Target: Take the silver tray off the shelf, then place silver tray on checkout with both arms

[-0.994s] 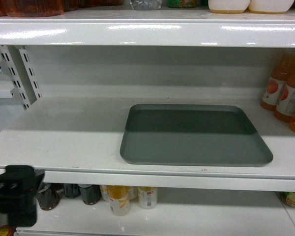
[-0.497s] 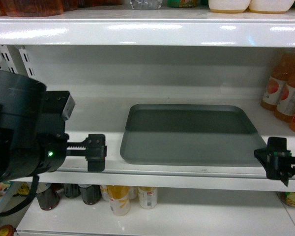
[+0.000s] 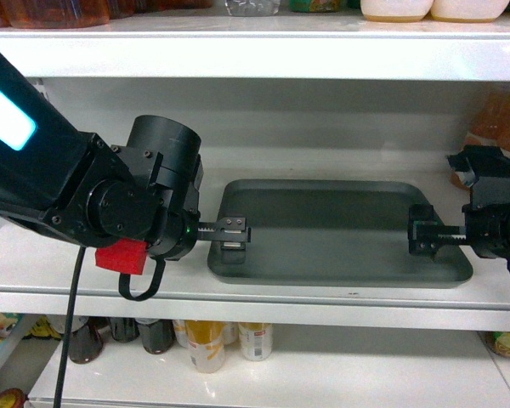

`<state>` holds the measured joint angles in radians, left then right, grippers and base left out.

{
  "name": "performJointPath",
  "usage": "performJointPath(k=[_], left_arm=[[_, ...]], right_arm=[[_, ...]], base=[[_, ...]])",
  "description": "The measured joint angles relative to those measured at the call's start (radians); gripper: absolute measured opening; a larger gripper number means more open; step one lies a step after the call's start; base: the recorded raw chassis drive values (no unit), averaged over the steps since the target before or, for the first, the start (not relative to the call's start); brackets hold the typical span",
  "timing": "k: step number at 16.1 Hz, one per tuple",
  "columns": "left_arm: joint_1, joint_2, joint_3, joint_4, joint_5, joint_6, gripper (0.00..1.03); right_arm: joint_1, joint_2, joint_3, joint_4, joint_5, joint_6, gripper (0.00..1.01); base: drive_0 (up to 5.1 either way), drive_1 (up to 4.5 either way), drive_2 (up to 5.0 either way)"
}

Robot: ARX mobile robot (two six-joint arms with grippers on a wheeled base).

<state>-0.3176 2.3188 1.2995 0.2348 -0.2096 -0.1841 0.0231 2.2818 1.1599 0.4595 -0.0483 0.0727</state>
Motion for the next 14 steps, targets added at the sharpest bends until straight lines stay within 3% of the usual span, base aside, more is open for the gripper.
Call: performJointPath(k=[2,3,5,14], left_arm=[[0.007,0.098,0.174,-0.138,0.019,-0.051,0.98],[0.007,0.128,0.269,-0.267,0.041,-0.082,0.82],[0.007,0.133,0.28,-0.287,0.049,-0.082,0.71],[0.005,0.14,0.311,-0.343,0.061,-0.086,0.52]], right_arm=[[-0.051,0.133,0.221,-0.166,-0.008,-0.016,0.98],[-0.058,0.171,0.313,-0.263,-0.033,-0.033,0.71],[-0.057,0.179,0.34,-0.306,-0.042,-0.046,0.59],[-0.056,0.185,0.362,-0.335,-0.049,-0.066,0.4]], base=[[0.0,0.0,0.0],[0.0,0.0,0.0],[0.0,0.0,0.0],[0.0,0.0,0.0]])
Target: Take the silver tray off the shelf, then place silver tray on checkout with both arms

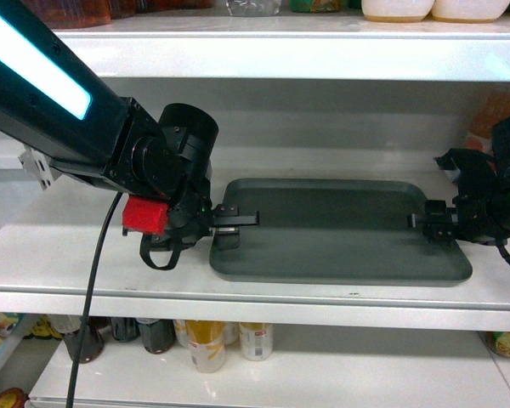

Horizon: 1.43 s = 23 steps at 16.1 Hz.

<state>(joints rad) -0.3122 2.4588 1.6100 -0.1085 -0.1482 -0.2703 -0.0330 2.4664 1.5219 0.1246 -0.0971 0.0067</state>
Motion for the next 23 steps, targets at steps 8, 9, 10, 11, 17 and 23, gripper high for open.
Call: performJointPath(k=[8,9,10,11,17,23], left_arm=[[-0.013,0.001,-0.006,-0.013,0.032,-0.063,0.03],[-0.013,-0.005,-0.018,0.0,0.036,-0.07,0.03],[-0.013,-0.014,-0.039,0.022,0.035,-0.07,0.03],[-0.013,-0.024,-0.063,0.042,0.036,-0.071,0.03],[-0.04,-0.454,-0.683,0.315,0.002,-0.129,0.03],[-0.055,-0.543,-0.766,0.345,-0.012,-0.138,0.03]], right_arm=[[-0.008,-0.003,-0.014,0.007,-0.01,-0.006,0.04],[-0.008,-0.008,-0.023,0.01,-0.01,-0.004,0.04],[-0.008,-0.017,-0.042,0.021,-0.01,0.0,0.04],[-0.008,-0.027,-0.058,0.027,-0.01,0.005,0.04],[-0.016,-0.376,-0.616,0.283,-0.116,0.128,0.04],[-0.022,-0.467,-0.697,0.312,-0.13,0.131,0.04]], base=[[0.0,0.0,0.0],[0.0,0.0,0.0],[0.0,0.0,0.0],[0.0,0.0,0.0],[0.0,0.0,0.0],[0.0,0.0,0.0]])
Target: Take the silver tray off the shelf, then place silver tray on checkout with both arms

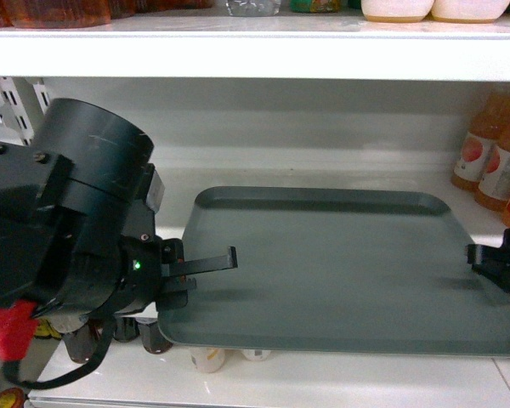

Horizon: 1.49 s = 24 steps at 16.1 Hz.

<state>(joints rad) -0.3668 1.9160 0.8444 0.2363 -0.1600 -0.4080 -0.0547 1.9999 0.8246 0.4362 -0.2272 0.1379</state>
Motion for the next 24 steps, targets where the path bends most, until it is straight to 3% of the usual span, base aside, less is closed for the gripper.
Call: performJointPath(k=[5,8,24], left_arm=[[-0.018,-0.221,-0.198,0.0,-0.015,-0.021,0.03],[-0.084,-0.388,-0.313,-0.005,-0.079,-0.021,0.03],[-0.083,-0.385,-0.315,-0.006,-0.084,-0.022,0.03]], right_arm=[[-0.019,-0.194,-0.213,0.029,-0.062,0.004,0.03],[-0.058,-0.454,-0.407,0.042,-0.103,0.016,0.03],[-0.059,-0.457,-0.404,0.035,-0.109,0.019,0.03]], base=[[0.0,0.0,0.0],[0.0,0.0,0.0],[0.0,0.0,0.0]])
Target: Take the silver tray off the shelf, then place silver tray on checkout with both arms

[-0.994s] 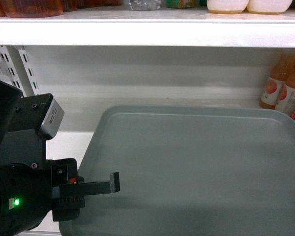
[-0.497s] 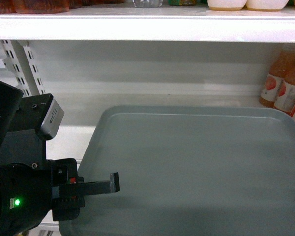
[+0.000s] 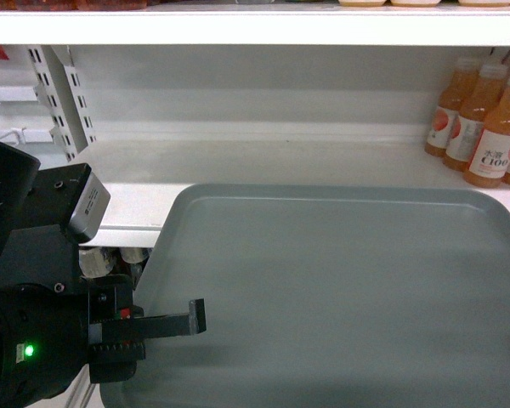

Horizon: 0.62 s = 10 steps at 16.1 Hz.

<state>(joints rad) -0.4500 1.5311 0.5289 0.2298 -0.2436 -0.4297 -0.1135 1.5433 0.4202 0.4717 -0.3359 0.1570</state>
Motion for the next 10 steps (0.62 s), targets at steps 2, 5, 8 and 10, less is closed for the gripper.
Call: performJointPath(k=[2,5,8,10], left_arm=[[0.0,0.0,0.0,0.003,0.0,0.0,0.03],[0.0,0.0,0.0,-0.003,0.0,0.0,0.03],[0.0,0.0,-0.002,-0.003,0.0,0.0,0.03],[0.0,0.0,-0.002,-0.001,0.0,0.0,0.03]], right_arm=[[0.0,0.0,0.0,0.005,0.0,0.0,0.03],[0.0,0.0,0.0,0.0,0.0,0.0,0.03],[0.0,0.0,-0.001,0.003,-0.001,0.0,0.03],[0.0,0.0,-0.001,0.0,-0.001,0.0,0.03]], base=[[0.0,0.0,0.0],[0.2,-4.12,4.5],[0.2,-4.12,4.5],[0.2,-4.12,4.5]])
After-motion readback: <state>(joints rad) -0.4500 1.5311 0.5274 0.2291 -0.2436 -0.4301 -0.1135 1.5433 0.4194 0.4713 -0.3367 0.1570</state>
